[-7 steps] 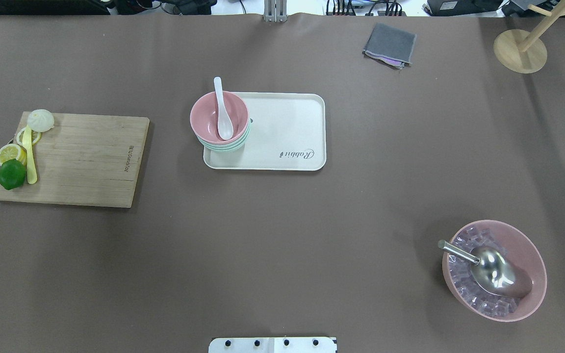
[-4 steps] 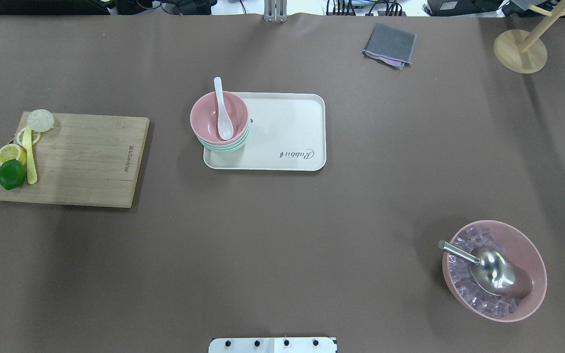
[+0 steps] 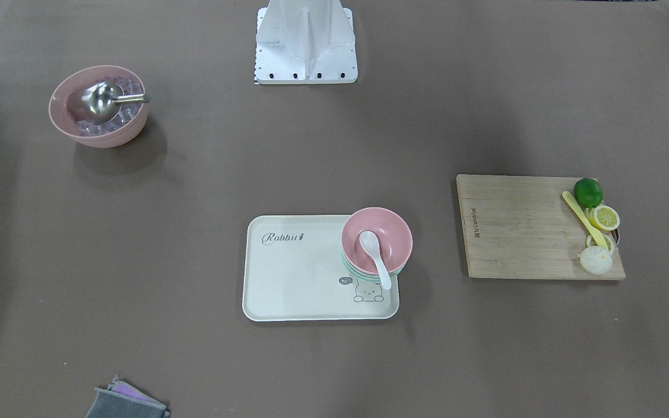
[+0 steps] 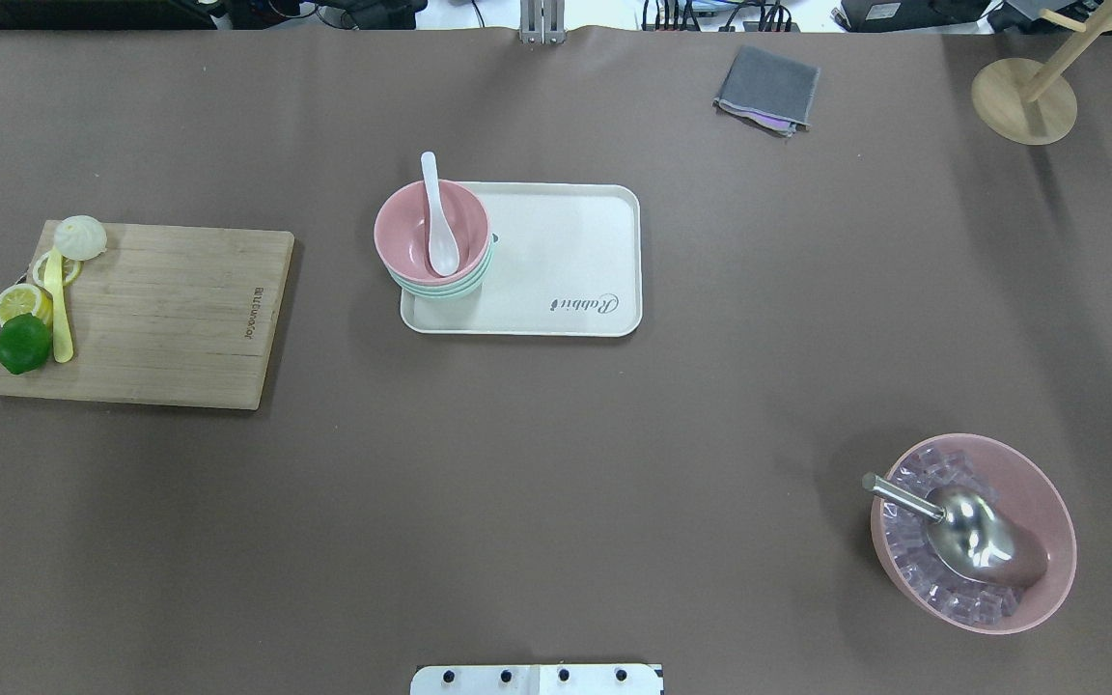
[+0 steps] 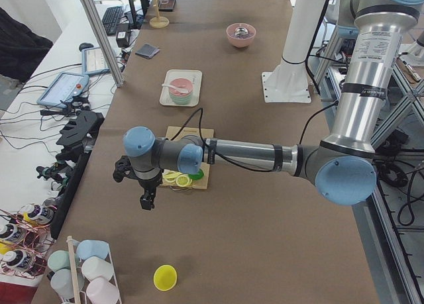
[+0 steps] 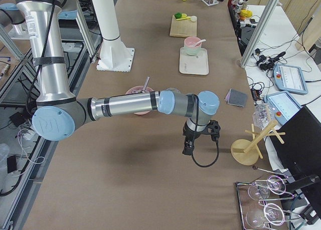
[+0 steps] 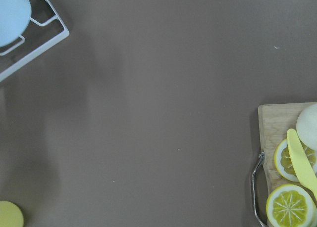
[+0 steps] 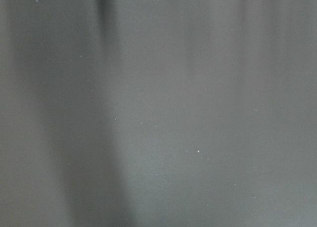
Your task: Stack pink bowl on green and place spoon
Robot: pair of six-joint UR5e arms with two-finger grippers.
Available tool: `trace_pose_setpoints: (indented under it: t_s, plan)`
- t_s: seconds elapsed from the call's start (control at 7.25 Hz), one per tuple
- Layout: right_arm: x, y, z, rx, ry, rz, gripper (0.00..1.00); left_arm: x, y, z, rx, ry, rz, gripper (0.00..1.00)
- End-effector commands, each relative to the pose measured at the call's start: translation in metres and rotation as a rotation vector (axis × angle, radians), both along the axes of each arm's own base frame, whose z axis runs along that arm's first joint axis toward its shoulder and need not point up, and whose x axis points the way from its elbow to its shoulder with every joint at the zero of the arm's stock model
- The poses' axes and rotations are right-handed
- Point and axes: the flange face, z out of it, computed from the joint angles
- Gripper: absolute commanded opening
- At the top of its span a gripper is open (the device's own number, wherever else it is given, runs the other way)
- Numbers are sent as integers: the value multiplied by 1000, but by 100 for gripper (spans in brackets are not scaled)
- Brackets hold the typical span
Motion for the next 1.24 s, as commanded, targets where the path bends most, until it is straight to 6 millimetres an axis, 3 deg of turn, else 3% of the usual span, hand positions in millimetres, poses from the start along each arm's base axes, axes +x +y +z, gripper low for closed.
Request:
trace_pose_setpoints:
  t_s: [0.0, 0.28, 1.1]
  plan:
    - [-3, 3, 1, -6, -41, 6, 100, -10, 20, 2, 5, 0, 24, 98]
    - [-3, 7, 11, 29, -42, 12, 100, -11, 49, 12, 37, 1, 16, 98]
    - [-3, 6, 8, 38, -45, 12, 100, -11, 49, 10, 44, 0, 22, 98]
